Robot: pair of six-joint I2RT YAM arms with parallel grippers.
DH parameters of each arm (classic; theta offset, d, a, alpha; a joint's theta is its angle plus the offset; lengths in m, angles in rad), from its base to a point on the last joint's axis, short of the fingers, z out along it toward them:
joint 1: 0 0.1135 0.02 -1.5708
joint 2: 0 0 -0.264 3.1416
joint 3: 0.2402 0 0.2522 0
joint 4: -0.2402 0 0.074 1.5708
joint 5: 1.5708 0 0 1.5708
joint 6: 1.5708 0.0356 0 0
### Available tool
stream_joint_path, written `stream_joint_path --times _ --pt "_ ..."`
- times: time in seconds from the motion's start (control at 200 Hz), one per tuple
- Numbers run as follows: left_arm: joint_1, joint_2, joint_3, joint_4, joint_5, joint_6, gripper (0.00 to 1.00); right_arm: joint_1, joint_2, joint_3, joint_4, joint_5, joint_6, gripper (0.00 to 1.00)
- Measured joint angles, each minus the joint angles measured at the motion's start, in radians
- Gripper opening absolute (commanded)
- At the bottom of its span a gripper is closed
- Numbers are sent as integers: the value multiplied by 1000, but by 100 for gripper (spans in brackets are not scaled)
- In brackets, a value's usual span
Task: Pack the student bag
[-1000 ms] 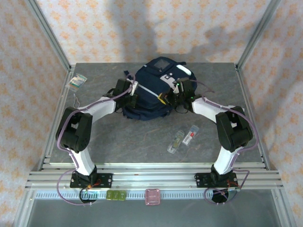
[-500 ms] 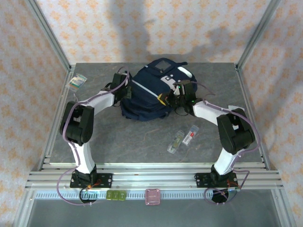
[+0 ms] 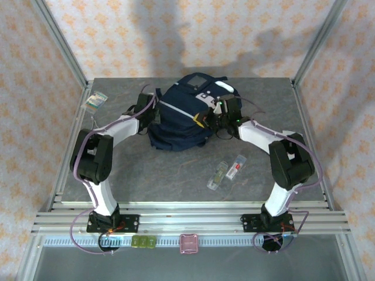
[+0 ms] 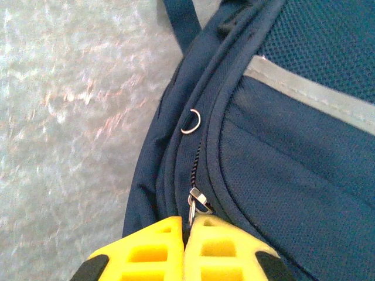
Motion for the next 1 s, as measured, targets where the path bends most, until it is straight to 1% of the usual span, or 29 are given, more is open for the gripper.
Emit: stream_joint_path --times 0.115,0.23,0.385,0.475,0.511,0.586,0.611,0.656,0.706,0.776,0.846,0.956,1.001 --pt "-24 -77 -123 14 -30 -43 0 -9 31 33 -43 -19 -29 0" --pt "-100 -161 -218 15 -87 -103 0 -50 79 85 -90 -21 -61 0" --pt "-212 -229 -266 8 -113 -172 0 -135 121 123 -92 -13 -80 0" --pt "-217 -253 -266 5 -122 -187 0 -150 124 127 -93 -15 -86 0" --pt "-202 -256 -265 5 -126 -190 6 -148 125 129 -93 -19 -86 0" --pt "-158 -256 -255 -2 -127 -188 14 -138 128 129 -89 -34 -85 0" --pt "-147 -256 -248 -11 -132 -189 20 -135 130 129 -87 -38 -84 0" --pt "-136 -256 -235 -34 -150 -180 34 -132 132 129 -82 -42 -82 0" --pt "-135 -256 -220 -63 -189 -183 45 -133 134 129 -79 -40 -82 0" --pt "-135 -256 -201 -122 -253 -182 48 -142 134 129 -78 -35 -82 0" --pt "-137 -257 -188 -160 -292 -170 52 -153 134 129 -76 -33 -82 0" --pt "-185 -274 -181 -168 -315 -119 60 -161 134 129 -76 -34 -82 0" --pt "-213 -289 -180 -163 -305 -81 61 -161 134 129 -76 -36 -83 0"
